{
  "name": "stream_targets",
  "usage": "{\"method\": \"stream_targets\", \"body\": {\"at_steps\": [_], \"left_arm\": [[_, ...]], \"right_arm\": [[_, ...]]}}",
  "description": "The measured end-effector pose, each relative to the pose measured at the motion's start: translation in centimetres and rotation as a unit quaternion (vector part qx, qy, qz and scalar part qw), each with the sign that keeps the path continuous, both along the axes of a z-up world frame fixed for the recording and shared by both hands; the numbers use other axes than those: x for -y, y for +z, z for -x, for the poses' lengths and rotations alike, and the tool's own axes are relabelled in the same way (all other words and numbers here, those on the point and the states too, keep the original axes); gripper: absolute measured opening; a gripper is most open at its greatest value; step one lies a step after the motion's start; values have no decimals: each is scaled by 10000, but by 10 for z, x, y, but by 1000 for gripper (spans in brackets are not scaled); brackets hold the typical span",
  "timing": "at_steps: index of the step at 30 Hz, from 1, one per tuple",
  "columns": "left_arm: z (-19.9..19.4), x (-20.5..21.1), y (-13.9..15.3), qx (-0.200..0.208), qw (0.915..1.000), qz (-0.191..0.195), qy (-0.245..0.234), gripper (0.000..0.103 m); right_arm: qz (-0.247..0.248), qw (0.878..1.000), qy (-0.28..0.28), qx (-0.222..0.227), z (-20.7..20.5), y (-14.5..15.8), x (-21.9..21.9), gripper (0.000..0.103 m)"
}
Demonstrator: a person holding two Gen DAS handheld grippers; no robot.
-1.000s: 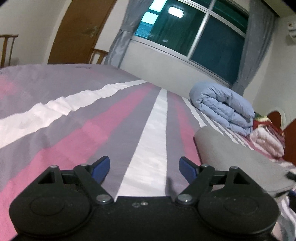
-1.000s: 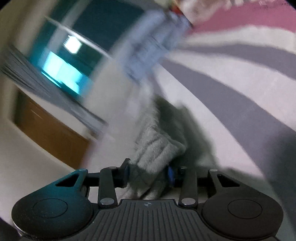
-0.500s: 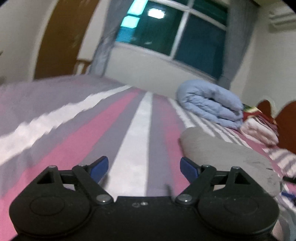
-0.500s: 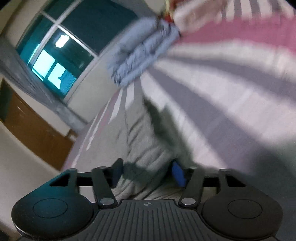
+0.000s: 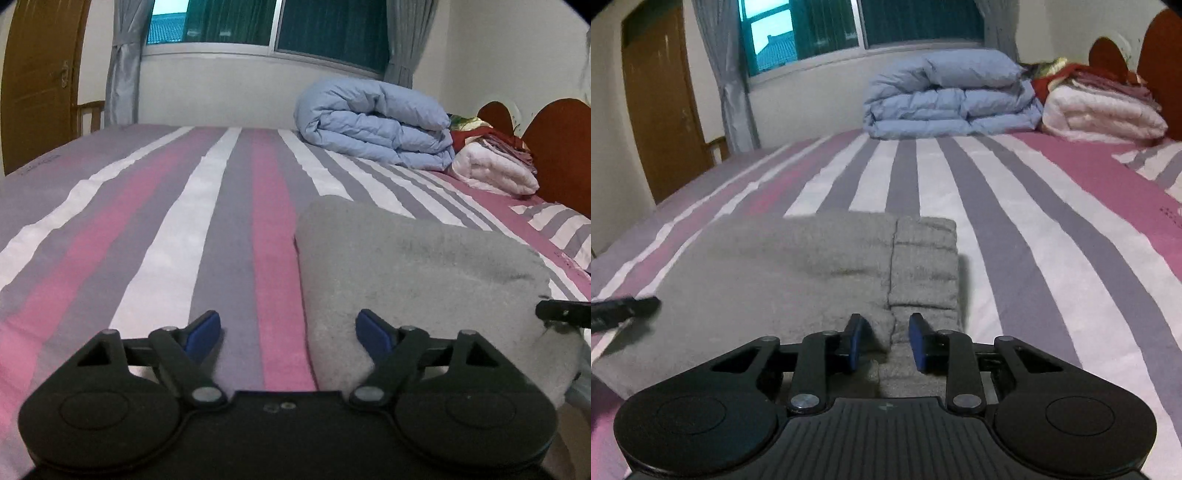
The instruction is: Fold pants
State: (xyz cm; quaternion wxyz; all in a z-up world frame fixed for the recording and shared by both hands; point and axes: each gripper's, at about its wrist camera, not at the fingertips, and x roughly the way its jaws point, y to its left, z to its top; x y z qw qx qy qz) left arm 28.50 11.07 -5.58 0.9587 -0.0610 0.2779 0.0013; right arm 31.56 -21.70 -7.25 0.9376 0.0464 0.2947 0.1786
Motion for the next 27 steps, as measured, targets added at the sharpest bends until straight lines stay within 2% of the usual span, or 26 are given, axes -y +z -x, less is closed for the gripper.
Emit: {"method": "stream_targets", "body": {"at_steps": [5,9,14,16,20,22,24,27], "left_arm": [[-3,0,11,145,9998,-90,-49,76],[-15,7,22,238,9995,-150,-160,76],[-38,8,43,343,9989,-194,-265,75],[-59,12,44,139,9986,-279,-419,75],[-101,25,26,-484,9950,-563,-663,75],[-114,30,12,-889,9907,-636,-805,76],[-110,28,12,-830,9914,-648,-774,77],[-83,17,21,-574,9946,-621,-603,79]], "right_arm": [[-277,9987,56,412,12,9,15,29],[-219,9982,133,545,18,35,13,29],[71,9977,382,554,-14,58,-6,29],[369,9971,556,357,-33,57,-21,29],[1028,9916,741,-244,-69,30,-50,28],[1133,9902,765,-277,-75,21,-54,28],[985,9919,773,-193,-74,23,-50,29],[236,9985,477,92,-53,37,-17,29]]}}
